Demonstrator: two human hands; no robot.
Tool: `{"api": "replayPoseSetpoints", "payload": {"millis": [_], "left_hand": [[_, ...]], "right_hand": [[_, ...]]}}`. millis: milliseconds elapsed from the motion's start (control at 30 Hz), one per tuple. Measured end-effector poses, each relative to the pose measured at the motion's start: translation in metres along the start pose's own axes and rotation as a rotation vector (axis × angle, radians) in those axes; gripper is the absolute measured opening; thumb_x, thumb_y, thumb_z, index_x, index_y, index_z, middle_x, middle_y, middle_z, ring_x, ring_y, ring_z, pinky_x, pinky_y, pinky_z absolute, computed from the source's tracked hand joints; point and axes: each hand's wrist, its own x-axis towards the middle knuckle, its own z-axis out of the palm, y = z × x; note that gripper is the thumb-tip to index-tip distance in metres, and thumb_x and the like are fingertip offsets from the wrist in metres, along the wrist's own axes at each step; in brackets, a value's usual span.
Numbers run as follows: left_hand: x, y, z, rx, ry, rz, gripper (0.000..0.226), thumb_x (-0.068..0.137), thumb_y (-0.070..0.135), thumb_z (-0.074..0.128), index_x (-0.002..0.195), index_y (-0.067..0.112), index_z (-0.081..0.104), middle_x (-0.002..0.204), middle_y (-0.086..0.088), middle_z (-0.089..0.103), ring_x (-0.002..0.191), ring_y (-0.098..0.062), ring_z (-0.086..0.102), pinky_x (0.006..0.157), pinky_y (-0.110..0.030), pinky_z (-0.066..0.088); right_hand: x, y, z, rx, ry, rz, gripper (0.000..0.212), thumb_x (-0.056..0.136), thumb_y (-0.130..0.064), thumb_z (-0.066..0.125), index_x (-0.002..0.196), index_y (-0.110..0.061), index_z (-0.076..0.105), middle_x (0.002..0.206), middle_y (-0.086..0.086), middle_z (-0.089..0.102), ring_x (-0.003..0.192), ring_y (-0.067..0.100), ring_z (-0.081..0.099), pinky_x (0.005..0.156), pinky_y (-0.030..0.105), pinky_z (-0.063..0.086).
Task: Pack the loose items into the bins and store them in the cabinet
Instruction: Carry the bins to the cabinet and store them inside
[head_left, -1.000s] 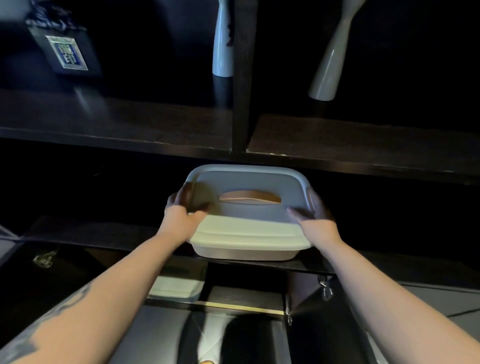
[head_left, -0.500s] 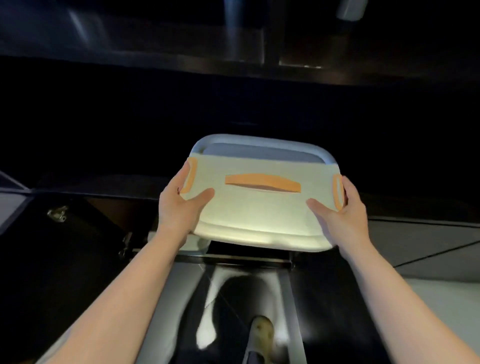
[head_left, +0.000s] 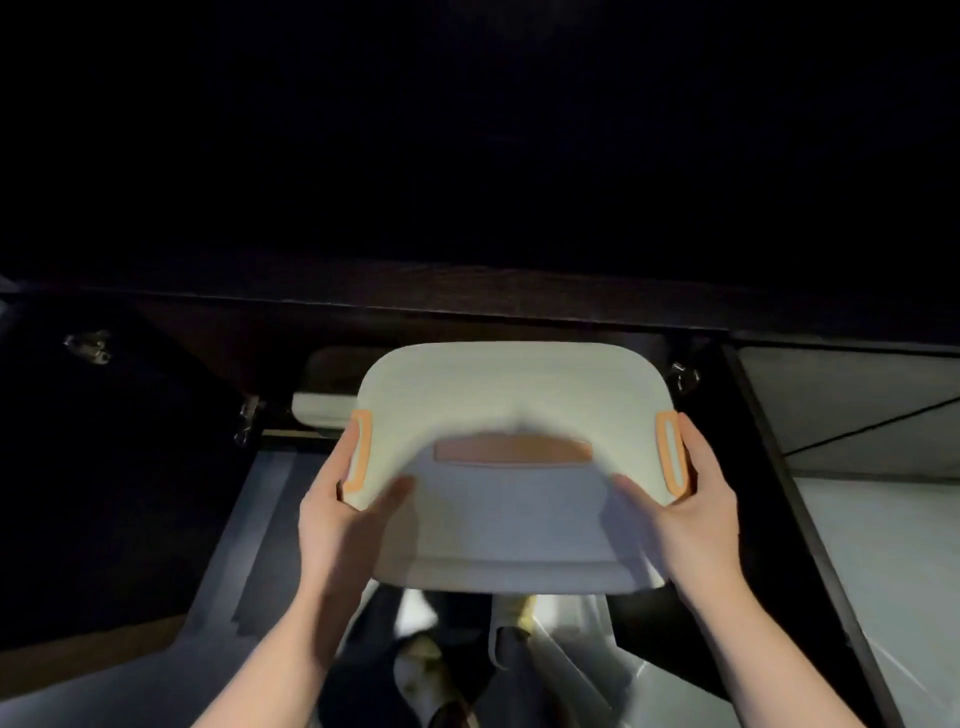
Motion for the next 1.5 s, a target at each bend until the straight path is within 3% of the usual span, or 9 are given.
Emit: {"api": "replayPoseSetpoints", "payload": {"millis": [133,233,367,500,1000,1200,1333,1400,1500], "left_hand": [[0.023,-0.064,0.014,0.054,-0.040,-0.039,0.073,0.075,0.004,0.076,0.135,0.036,0.049,0.123,0.019,0.061,0.111,-0.002,0.057,0.093,-0.027,0.048],[0.049,-0.115,0.031,0.063,-0.005,-0.082,0.079,0.071,-0.006,0.075,0.138,0.025,0.046,0.120,0.014,0.058,0.103,0.007,0.057,0.093,-0.022,0.050],[0.089,-0.184,0.047,0.054,-0.068,-0.134,0.084,0.072,-0.013,0.071,0.143,0.018,0.040,0.133,-0.003,0.054,0.125,-0.016,0.049,0.104,-0.042,0.042],[0.133,-0.239,0.069,0.226,-0.093,-0.190,0.086,0.073,-0.001,0.075,0.145,0.023,0.035,0.132,0.005,0.052,0.127,-0.017,0.046,0.105,-0.038,0.040],[0.304,-0.388,0.170,0.445,-0.208,-0.224,0.095,0.067,0.015,0.083,0.146,0.026,0.032,0.141,-0.010,0.047,0.124,-0.029,0.048,0.105,-0.042,0.040],[0.339,-0.411,0.189,0.457,-0.204,-0.139,0.089,0.073,0.016,0.079,0.147,0.022,0.029,0.142,-0.011,0.045,0.128,-0.030,0.044,0.108,-0.042,0.036],[0.358,-0.400,0.200,0.517,-0.151,-0.060,0.068,0.084,0.019,0.069,0.143,0.013,0.037,0.142,-0.012,0.046,0.130,-0.029,0.042,0.107,-0.036,0.033],[0.354,-0.395,0.204,0.676,-0.160,-0.005,0.064,0.089,0.025,0.063,0.145,0.014,0.034,0.148,-0.015,0.038,0.136,-0.031,0.033,0.109,-0.036,0.027],[0.325,-0.393,0.205,0.990,-0.299,0.287,0.066,0.092,0.043,0.051,0.149,0.026,0.022,0.159,-0.009,0.009,0.146,-0.028,0.003,0.118,-0.042,0.009]], "right_hand": [[0.014,0.048,0.027,-0.019,-0.055,0.086,0.064,0.068,-0.006,0.084,0.104,-0.046,0.049,0.102,-0.026,0.054,0.093,-0.014,0.055,0.080,0.004,0.038],[0.036,0.090,0.050,-0.132,-0.077,0.110,0.071,0.070,-0.017,0.084,0.127,-0.035,0.045,0.109,-0.019,0.051,0.105,0.004,0.049,0.092,0.023,0.035],[0.077,0.153,0.085,-0.202,-0.119,0.175,0.084,0.073,-0.025,0.082,0.143,-0.027,0.036,0.128,-0.011,0.049,0.121,0.013,0.045,0.102,0.030,0.036],[0.121,0.220,0.119,-0.210,-0.161,0.220,0.088,0.076,-0.022,0.080,0.148,-0.025,0.030,0.147,-0.005,0.043,0.135,0.017,0.040,0.110,0.032,0.032],[0.276,0.385,0.201,-0.264,-0.097,0.363,0.088,0.070,-0.026,0.083,0.143,-0.027,0.034,0.131,0.002,0.058,0.126,0.024,0.051,0.108,0.047,0.039],[0.309,0.411,0.229,-0.104,-0.030,0.404,0.083,0.077,-0.009,0.078,0.145,-0.021,0.033,0.130,0.003,0.059,0.118,0.016,0.054,0.111,0.037,0.036],[0.338,0.398,0.243,-0.210,-0.058,0.363,0.063,0.083,-0.019,0.073,0.138,-0.018,0.042,0.133,0.003,0.057,0.123,0.022,0.052,0.109,0.037,0.036],[0.337,0.391,0.247,-0.501,-0.057,0.300,0.058,0.087,-0.032,0.068,0.137,-0.019,0.043,0.137,0.008,0.052,0.129,0.030,0.046,0.108,0.040,0.036],[0.298,0.379,0.254,-0.772,-0.218,-0.100,0.052,0.093,-0.047,0.049,0.139,-0.024,0.045,0.147,0.009,0.039,0.136,0.032,0.031,0.110,0.043,0.028]]}}
